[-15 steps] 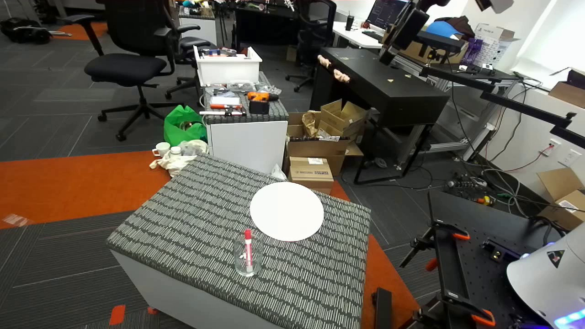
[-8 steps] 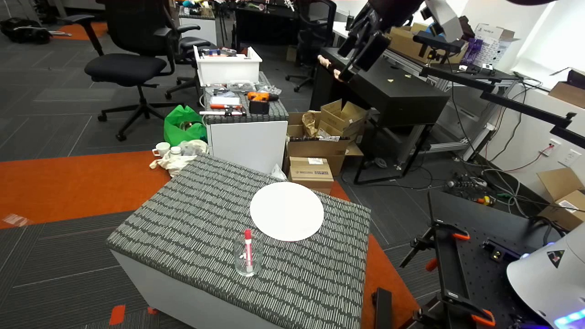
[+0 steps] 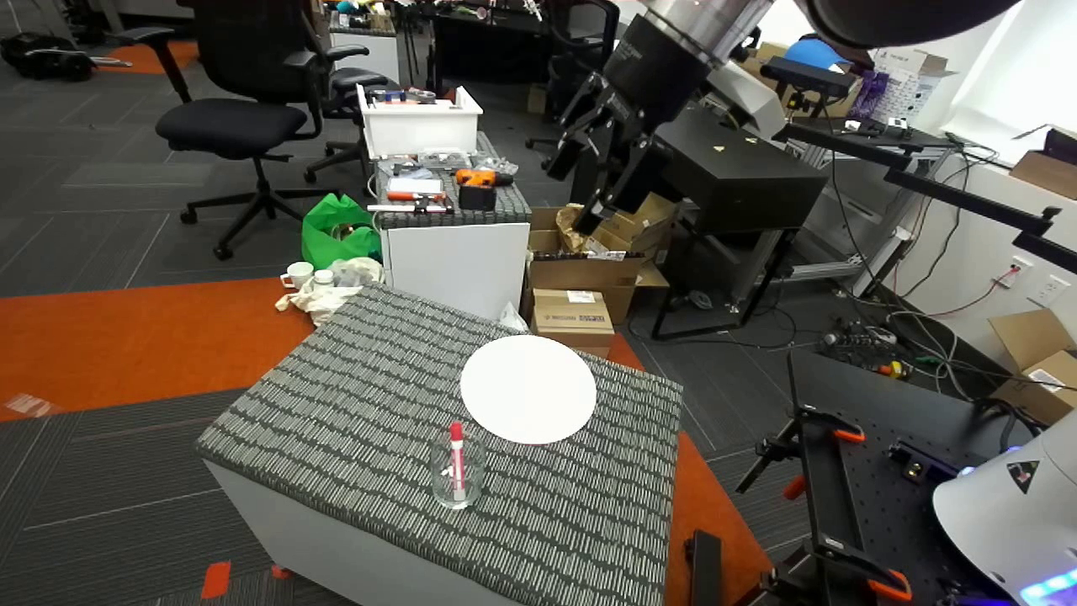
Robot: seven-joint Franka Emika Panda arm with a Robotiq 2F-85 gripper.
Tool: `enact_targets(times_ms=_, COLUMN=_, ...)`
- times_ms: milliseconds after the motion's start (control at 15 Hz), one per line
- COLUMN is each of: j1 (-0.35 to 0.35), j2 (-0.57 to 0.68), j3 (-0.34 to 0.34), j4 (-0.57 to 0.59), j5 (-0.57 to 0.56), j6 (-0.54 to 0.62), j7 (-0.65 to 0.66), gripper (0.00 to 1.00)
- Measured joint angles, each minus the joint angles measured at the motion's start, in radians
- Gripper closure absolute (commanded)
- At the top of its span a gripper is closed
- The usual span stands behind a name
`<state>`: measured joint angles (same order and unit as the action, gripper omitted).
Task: Remove the red marker from the glass cup
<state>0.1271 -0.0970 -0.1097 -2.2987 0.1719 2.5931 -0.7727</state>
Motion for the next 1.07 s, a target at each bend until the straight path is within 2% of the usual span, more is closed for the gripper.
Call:
enact_targets(times_ms=133, j1=0.004, j2=0.039, j3=0.014, j4=0.014, j5=0.09, j6=-0.008, j7=-0.129, gripper=0.0)
enact_targets(times_ms=267, j1=-0.001, j2=0.078, j3=0.026, j4=0.029, j5=0.134, j6=-0.031, j7=-0.244, gripper=0.0)
enact_targets(times_ms=600, j1=-0.044, j2=0.17, j3=0.064, j4=0.074, j5=0.127, j6=-0.131, j7=-0.434, gripper=0.0)
enact_targets(times_ms=800, j1=-0.074, j2=0.214, j3=0.079, j4=0.115, j5=0.058, j6=-0.245, j7=-0.519, gripper=0.0)
enact_targets(times_ms=1067, j1=-0.087, j2=0.261, j3=0.088, j4=0.165, j5=-0.146, j6=-0.348, j7=-0.538, gripper=0.0)
